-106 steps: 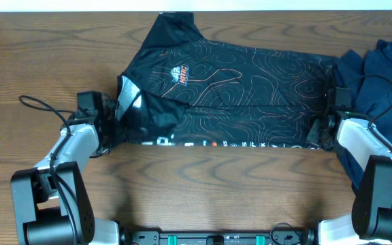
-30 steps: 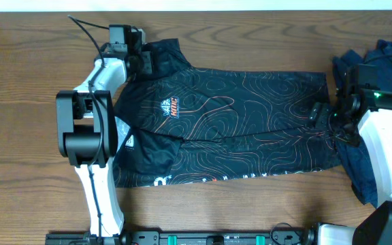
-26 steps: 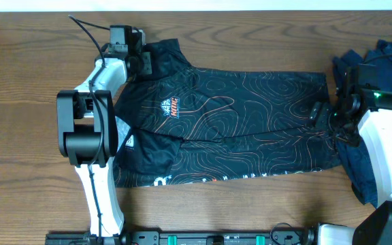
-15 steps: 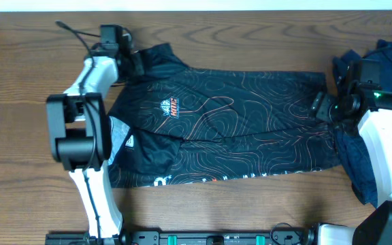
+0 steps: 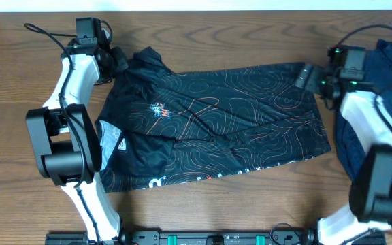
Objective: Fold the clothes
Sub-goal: 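Grasp the jersey's top-left and top-right edges with both grippers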
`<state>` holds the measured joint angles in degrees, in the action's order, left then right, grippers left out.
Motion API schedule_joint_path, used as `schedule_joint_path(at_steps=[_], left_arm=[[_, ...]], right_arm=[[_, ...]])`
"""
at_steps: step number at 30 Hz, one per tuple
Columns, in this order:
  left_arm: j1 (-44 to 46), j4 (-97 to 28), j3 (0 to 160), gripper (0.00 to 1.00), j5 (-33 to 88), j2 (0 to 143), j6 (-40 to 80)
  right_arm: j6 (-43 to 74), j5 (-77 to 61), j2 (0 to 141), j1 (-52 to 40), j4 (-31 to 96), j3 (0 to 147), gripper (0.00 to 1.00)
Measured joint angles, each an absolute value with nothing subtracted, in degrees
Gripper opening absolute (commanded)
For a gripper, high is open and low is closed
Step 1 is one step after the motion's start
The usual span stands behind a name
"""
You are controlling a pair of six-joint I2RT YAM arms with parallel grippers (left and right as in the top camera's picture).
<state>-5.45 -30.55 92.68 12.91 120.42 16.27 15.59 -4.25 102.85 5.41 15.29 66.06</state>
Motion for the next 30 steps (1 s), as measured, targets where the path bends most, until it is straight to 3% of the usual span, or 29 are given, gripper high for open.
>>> schedule_joint_path(at_steps=[13,22,24,30], left_arm=[[-5.5,-31.5,91.4,0.06,12.9,120.4,16.5],[-5.5,-31.5,91.4,0.06,12.9,120.4,16.5],[-5.5,-31.5,91.4,0.06,12.9,120.4,16.5],[-5.5,-31.5,91.4,0.06,12.9,120.4,16.5]], right_arm=[[15.0,-5.0,117.9,2.1,-5.0,66.1,0.87],[14.7,-4.9,118.9,2.0,-9.4,66.1,0.71],[14.7,-4.9,118.9,2.0,-9.5,66.1,0.64],[14.4,-3.8,118.9,2.0,-9.4,66.1,0.31]])
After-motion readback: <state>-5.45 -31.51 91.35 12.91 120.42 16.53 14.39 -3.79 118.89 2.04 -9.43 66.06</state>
